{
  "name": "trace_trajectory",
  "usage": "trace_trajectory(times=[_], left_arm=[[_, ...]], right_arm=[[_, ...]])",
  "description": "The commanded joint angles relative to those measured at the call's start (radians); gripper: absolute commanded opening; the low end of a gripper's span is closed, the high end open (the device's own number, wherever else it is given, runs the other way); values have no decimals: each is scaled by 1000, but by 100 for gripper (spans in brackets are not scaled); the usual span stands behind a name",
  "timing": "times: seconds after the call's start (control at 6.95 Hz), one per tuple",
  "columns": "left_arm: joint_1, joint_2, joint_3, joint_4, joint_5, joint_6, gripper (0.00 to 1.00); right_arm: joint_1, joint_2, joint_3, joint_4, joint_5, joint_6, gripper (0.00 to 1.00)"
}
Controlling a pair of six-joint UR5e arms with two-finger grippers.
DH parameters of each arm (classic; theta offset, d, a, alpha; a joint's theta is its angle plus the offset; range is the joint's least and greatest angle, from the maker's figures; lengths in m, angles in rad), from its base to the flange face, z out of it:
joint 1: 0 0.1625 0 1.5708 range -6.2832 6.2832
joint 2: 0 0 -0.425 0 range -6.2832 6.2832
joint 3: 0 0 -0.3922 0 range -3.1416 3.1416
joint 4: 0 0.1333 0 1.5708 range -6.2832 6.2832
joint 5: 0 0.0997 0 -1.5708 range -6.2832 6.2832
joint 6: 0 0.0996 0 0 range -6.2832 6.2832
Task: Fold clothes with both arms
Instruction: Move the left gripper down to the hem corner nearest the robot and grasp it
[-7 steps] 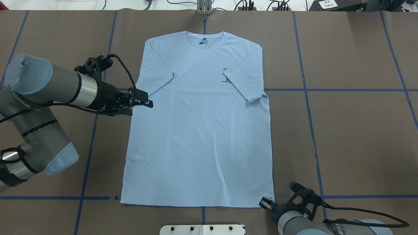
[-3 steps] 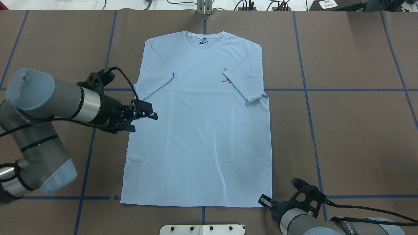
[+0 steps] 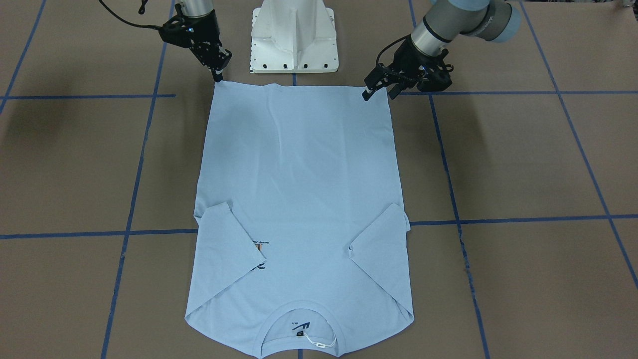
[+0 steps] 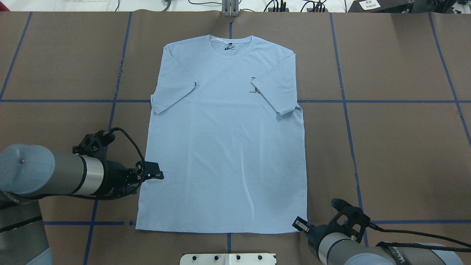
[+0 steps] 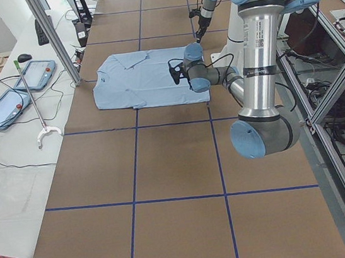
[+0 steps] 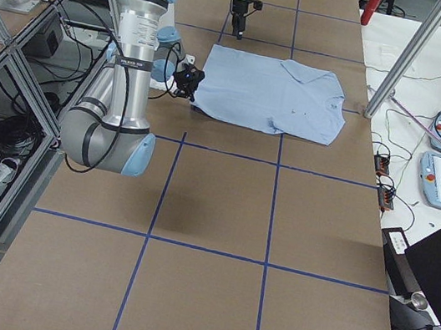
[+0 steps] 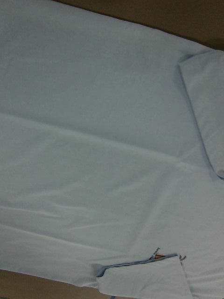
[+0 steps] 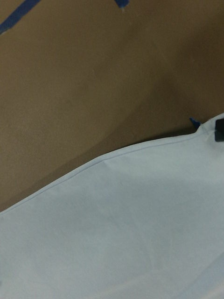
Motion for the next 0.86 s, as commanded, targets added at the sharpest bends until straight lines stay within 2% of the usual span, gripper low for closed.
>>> trace_trajectory(times=[0.0, 0.29, 0.72], left_arm=[[173, 13, -10, 189, 183, -21, 89], [183, -6, -26, 291, 173, -29, 77], [197, -1, -7, 291, 172, -31, 64]], right_arm=[[1, -7, 2, 1, 5, -1, 0], [1, -7, -1, 1, 5, 0, 0], [1, -7, -2, 1, 3, 0, 0]])
